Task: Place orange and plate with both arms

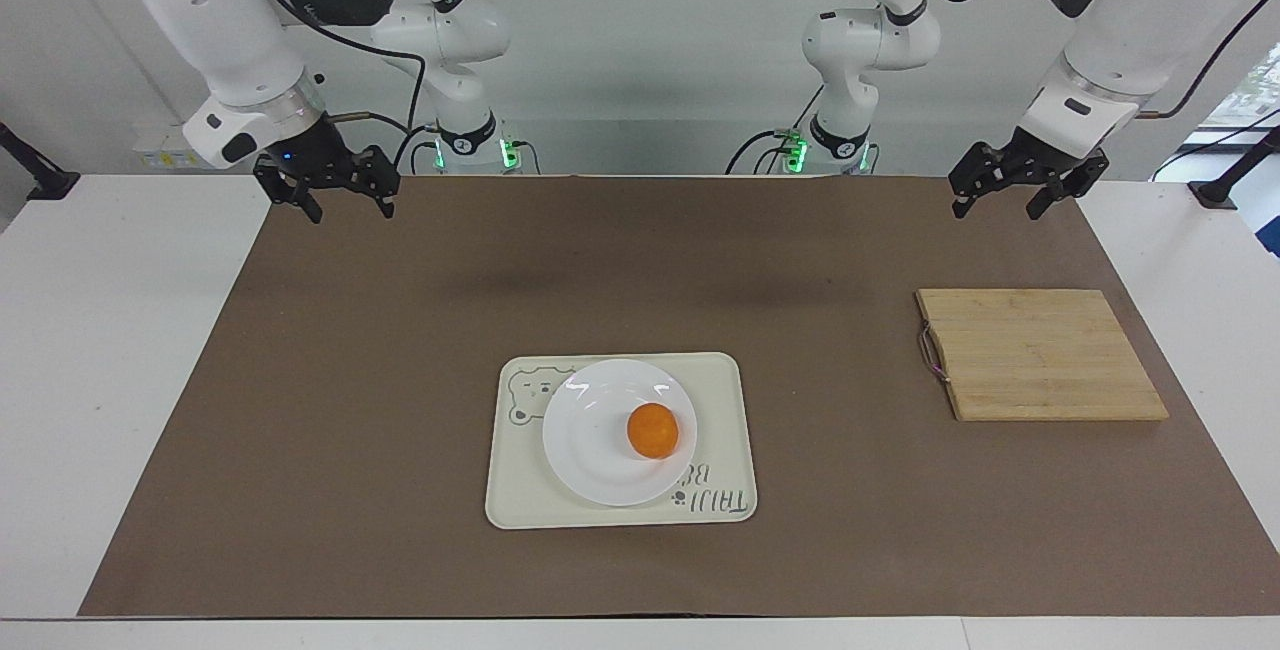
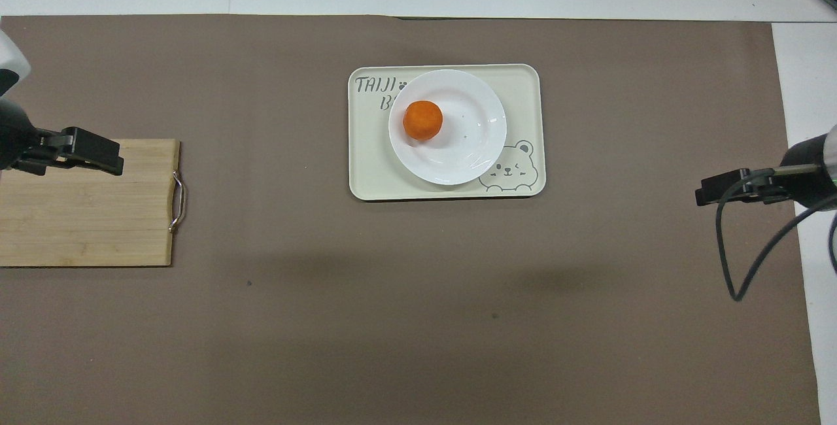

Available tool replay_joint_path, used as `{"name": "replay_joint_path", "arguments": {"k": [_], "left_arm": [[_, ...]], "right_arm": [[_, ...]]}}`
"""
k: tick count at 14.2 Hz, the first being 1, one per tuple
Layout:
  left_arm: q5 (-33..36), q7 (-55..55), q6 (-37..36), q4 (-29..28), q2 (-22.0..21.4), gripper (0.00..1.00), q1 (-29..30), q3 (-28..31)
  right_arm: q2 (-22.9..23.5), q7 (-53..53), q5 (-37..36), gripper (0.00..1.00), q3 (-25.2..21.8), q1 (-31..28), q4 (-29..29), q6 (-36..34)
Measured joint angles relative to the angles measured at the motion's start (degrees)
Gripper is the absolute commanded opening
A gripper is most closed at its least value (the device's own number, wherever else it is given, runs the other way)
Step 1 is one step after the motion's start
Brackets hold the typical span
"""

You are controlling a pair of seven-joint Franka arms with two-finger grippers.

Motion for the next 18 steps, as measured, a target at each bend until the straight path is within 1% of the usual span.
{"name": "replay_joint_path", "arguments": {"k": [2, 3, 7, 9, 13, 18], "left_arm": [[0.00, 0.00, 0.00, 0.00, 0.00, 1.00, 0.00, 0.00], [0.00, 0.00, 0.00, 0.00, 0.00, 1.00, 0.00, 0.00], [0.00, 0.00, 0.00, 0.00, 0.00, 1.00, 0.00, 0.00], [0.00, 0.00, 0.00, 0.00, 0.00, 1.00, 0.00, 0.00], [0.00, 0.00, 0.00, 0.00, 0.00, 1.00, 0.00, 0.00], [0.00, 0.00, 0.00, 0.00, 0.00, 1.00, 0.00, 0.00]], "right_arm": [[-0.53, -0.01, -0.09, 1.00, -0.07, -2.11, 0.56, -0.14], [-1.18, -0.01, -0.54, 1.00, 0.01, -2.21, 1.34, -0.95], [-3.06, 0.00, -3.94, 1.00, 1.64, -1.43, 8.17, -6.56], [-2.89, 0.00, -4.25, 1.00, 1.79, -1.37, 10.17, -7.18], [-2.40, 0.00, -4.24, 1.00, 2.01, -1.36, 10.26, -7.25], [-2.31, 2.77, -4.23, 1.00, 4.21, -1.23, 9.74, -7.23]]}}
